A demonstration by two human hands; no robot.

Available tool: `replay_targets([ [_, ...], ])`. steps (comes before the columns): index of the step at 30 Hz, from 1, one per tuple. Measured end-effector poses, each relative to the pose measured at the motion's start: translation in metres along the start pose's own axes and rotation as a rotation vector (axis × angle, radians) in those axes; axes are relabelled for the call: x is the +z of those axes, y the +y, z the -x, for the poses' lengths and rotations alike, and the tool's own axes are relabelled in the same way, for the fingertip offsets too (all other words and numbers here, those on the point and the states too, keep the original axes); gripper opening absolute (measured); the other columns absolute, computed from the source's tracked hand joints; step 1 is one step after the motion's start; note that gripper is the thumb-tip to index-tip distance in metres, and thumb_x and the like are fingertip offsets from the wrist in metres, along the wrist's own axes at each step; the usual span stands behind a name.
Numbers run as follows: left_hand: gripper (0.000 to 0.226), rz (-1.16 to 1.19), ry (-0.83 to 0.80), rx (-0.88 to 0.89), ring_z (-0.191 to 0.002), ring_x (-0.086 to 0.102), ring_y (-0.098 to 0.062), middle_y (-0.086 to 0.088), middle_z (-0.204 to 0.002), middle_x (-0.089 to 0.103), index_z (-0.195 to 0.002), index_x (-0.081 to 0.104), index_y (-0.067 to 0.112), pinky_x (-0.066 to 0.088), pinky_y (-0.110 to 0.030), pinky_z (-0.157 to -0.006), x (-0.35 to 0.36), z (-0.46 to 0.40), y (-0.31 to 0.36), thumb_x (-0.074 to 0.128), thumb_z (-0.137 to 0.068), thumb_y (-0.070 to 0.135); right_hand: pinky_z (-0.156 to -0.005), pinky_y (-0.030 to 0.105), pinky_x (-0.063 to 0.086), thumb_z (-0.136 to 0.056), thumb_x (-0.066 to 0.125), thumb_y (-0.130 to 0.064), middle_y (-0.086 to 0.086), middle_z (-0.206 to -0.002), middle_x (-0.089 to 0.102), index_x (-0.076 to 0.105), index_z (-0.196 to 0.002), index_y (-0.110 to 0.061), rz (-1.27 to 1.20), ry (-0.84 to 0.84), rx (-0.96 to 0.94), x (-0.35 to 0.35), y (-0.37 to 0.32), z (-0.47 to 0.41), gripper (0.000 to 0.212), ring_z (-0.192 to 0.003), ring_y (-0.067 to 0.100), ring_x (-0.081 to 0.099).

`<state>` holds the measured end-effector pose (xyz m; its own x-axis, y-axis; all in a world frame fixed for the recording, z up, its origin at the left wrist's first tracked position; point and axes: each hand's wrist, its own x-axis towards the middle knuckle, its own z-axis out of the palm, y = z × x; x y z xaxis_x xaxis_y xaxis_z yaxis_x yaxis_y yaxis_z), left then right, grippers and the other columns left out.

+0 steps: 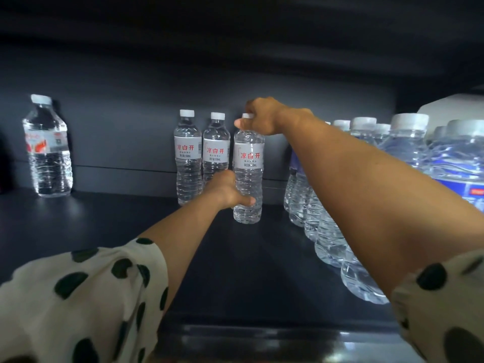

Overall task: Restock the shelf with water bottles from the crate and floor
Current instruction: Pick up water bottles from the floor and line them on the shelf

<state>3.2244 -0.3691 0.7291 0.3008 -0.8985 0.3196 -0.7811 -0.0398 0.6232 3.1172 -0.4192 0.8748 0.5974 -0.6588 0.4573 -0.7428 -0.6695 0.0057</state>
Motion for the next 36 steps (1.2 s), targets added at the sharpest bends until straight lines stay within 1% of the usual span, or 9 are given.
replay_targets([
  [3,0.030,-0.032,0.018,-0.012,-0.090,0.062,-0.020,-0.008,-0.093,0.067,-0.080,0.060,0.019,0.043,-0.025,-0.074,-0.003,0.008,0.005,0.085,-0.070,0.032,-0.098,0.049,0.043,-0.087,0.048,-0.064,0.008,-0.127,0.054,0.052,-0.122,-0.017,0.021,0.003,-0.005,-0.004,-0.002,0.005,0.059,-0.113,0.029,0.053],
  [7,0.035,-0.052,0.026,-0.004,-0.078,0.058,-0.017,-0.007,-0.090,0.066,-0.066,0.051,0.021,0.040,-0.024,-0.064,-0.011,0.018,0.011,0.084,-0.071,0.032,-0.100,0.051,0.041,-0.084,0.049,-0.067,0.007,-0.134,0.050,0.046,-0.130,-0.019,0.035,0.009,0.019,-0.009,-0.004,0.014,0.066,-0.120,0.029,0.050],
  [13,0.049,-0.163,0.072,0.011,-0.092,0.061,-0.023,-0.004,-0.093,0.063,-0.094,0.060,0.009,0.046,-0.029,-0.072,-0.040,0.041,0.022,0.085,-0.066,0.042,-0.100,0.043,0.038,-0.090,0.054,-0.054,0.016,-0.142,0.042,0.026,-0.143,-0.011,0.043,0.053,0.019,-0.017,0.000,0.045,0.074,-0.128,0.035,0.044],
  [18,0.058,-0.261,0.061,0.048,-0.104,0.060,-0.027,-0.009,-0.113,0.063,-0.118,0.059,0.006,0.051,-0.037,-0.090,-0.062,0.087,0.041,0.082,-0.072,0.033,-0.096,0.038,0.040,-0.092,0.057,-0.037,0.021,-0.138,0.045,0.032,-0.139,-0.007,0.123,0.010,0.045,-0.028,-0.009,0.111,0.061,-0.124,0.037,0.046],
  [20,0.053,-0.294,0.023,0.072,-0.104,0.062,-0.029,-0.013,-0.112,0.065,-0.114,0.061,0.005,0.052,-0.038,-0.090,-0.066,0.112,0.051,0.081,-0.072,0.028,-0.094,0.037,0.041,-0.091,0.056,-0.028,0.021,-0.135,0.049,0.039,-0.133,-0.006,0.154,-0.045,0.046,-0.028,-0.019,0.146,0.051,-0.122,0.037,0.049],
  [23,0.044,-0.305,-0.045,0.125,-0.099,0.064,-0.031,-0.017,-0.104,0.067,-0.102,0.065,0.002,0.054,-0.038,-0.086,-0.067,0.154,0.061,0.082,-0.068,0.025,-0.094,0.035,0.041,-0.089,0.060,-0.031,0.018,-0.135,0.050,0.040,-0.132,-0.007,0.182,-0.144,0.032,-0.022,-0.038,0.205,0.054,-0.123,0.034,0.049],
  [29,0.051,-0.396,-0.146,0.245,-0.107,0.059,-0.029,-0.015,-0.116,0.062,-0.116,0.059,0.000,0.049,-0.031,-0.088,-0.062,0.261,0.061,0.077,-0.077,0.026,-0.093,0.033,0.041,-0.086,0.064,-0.033,0.019,-0.135,0.049,0.039,-0.133,-0.005,0.167,-0.179,0.107,-0.014,-0.080,0.317,0.060,-0.122,0.033,0.049],
  [32,0.050,-0.449,-0.188,0.297,-0.108,0.060,-0.030,-0.013,-0.116,0.063,-0.118,0.061,0.006,0.050,-0.036,-0.091,-0.049,0.316,0.053,0.077,-0.075,0.026,-0.090,0.034,0.042,-0.084,0.064,-0.032,0.018,-0.131,0.050,0.041,-0.131,-0.005,0.146,-0.196,0.139,-0.001,-0.102,0.378,0.059,-0.119,0.033,0.051],
  [36,0.033,-0.468,-0.306,0.336,-0.091,0.061,-0.030,-0.012,-0.102,0.065,-0.090,0.059,0.011,0.048,-0.034,-0.069,-0.013,0.377,0.030,0.078,-0.071,0.029,-0.088,0.035,0.042,-0.083,0.064,-0.033,0.016,-0.129,0.050,0.038,-0.134,-0.006,0.144,-0.282,0.180,0.036,-0.119,0.457,0.063,-0.117,0.033,0.050],
])
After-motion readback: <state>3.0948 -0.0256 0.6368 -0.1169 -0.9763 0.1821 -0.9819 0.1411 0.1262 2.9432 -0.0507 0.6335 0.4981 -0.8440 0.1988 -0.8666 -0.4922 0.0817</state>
